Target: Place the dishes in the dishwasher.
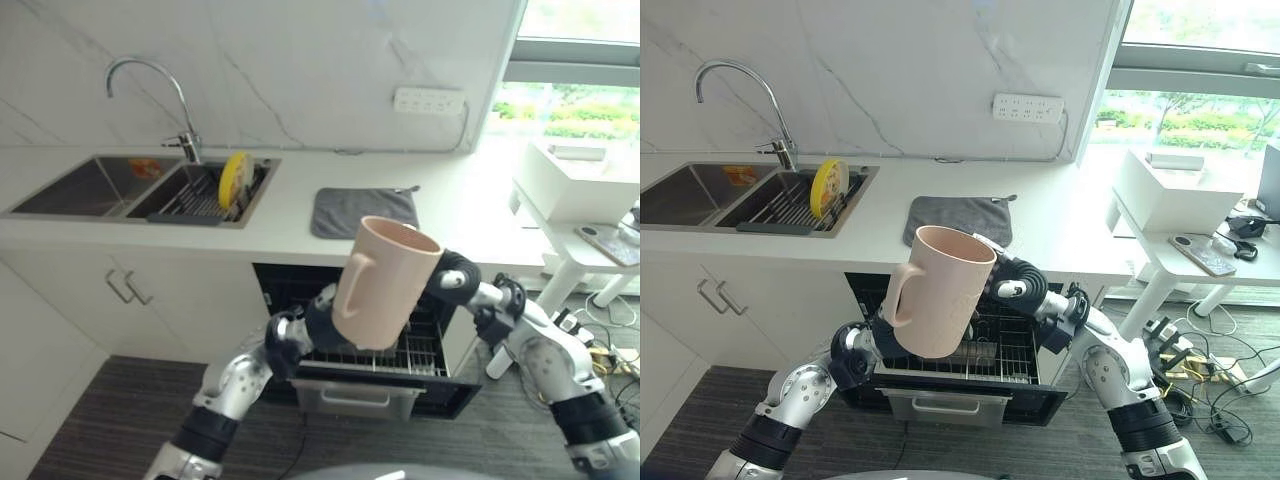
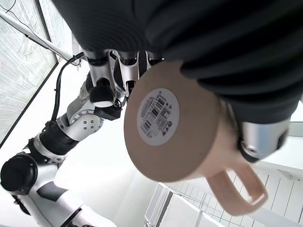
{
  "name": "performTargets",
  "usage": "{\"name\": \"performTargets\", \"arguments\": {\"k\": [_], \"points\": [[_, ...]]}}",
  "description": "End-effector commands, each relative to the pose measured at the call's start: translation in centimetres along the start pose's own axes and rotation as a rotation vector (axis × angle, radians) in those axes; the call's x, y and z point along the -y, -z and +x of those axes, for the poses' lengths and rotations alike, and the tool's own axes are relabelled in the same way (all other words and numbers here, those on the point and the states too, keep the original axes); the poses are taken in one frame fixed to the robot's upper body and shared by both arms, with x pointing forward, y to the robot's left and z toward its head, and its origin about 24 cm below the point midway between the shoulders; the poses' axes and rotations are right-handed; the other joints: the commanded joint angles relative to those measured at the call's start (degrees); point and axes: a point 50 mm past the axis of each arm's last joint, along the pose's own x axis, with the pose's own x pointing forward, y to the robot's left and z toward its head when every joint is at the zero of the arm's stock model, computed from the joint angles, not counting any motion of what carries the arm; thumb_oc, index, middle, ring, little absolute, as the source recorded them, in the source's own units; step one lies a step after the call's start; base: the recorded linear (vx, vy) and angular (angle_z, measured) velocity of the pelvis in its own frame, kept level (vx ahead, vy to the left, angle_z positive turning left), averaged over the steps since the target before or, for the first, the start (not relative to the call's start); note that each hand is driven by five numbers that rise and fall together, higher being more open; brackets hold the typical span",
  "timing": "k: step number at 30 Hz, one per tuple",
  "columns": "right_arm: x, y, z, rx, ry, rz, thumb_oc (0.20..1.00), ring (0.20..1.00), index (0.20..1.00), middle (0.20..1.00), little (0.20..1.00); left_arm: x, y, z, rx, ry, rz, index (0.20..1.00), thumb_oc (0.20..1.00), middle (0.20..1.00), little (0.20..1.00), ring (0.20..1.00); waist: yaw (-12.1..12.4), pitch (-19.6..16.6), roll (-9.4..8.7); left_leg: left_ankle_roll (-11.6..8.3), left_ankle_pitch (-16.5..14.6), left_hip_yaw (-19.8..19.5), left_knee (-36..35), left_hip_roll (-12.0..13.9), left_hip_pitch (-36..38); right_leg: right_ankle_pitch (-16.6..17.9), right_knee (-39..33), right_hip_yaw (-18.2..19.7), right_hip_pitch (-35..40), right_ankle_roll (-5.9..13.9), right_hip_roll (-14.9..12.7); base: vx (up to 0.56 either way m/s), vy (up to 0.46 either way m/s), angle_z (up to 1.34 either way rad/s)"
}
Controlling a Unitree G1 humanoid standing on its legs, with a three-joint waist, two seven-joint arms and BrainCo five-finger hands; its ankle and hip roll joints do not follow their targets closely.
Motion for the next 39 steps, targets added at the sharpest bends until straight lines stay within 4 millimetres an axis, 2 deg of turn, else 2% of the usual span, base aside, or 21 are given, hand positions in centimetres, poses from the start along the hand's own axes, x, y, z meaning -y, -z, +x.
{"name": "performTargets", "arguments": {"k": [1,16,25,39], "points": [[-0.7,-4.5,2.0,0.186,-0.119,-0.102,1.000,1.000,1.000,1.000,1.000,-0.3,-1.3,0.4,0.076,0.042,0.016,0.200,0.200,0.200,0.200,0.200,0.62,0.97,-0.05,0.28,-5.97,-1.76,0.45,0.53,2.55,-5.06,0.37,-2.25,3.05,1.39,-1.31,0.00,0.000,0.00],[-3.0,-4.0,3.7,0.182,-0.242,-0.091,1.000,1.000,1.000,1.000,1.000,-0.6,-1.1,0.4,0.084,0.027,0.022,0.200,0.200,0.200,0.200,0.200,0.55,1.09,0.04,0.39,-5.74,-1.31,0.45,0.69,2.59,-5.03,0.37,-1.84,2.91,1.18,-0.98,0.00,0.000,0.00],[-3.6,-3.3,4.4,0.160,-0.273,-0.060,1.000,1.000,1.000,1.000,1.000,-0.6,-1.2,0.4,0.062,0.027,0.046,0.200,0.200,0.200,0.200,0.200,0.69,1.08,0.18,0.43,-5.60,-1.25,0.45,0.68,2.63,-5.02,0.37,-1.82,2.98,1.15,-0.93,0.00,0.000,0.00],[-3.4,-2.2,4.7,0.109,-0.266,-0.010,1.000,1.000,1.000,1.000,1.000,-0.2,-2.2,0.5,0.020,0.046,0.129,0.200,0.200,0.200,0.200,0.200,0.89,1.10,0.26,0.51,-5.54,-1.33,0.45,0.61,2.67,-4.92,0.37,-1.97,3.02,1.22,-0.93,0.00,0.000,0.00]]}}
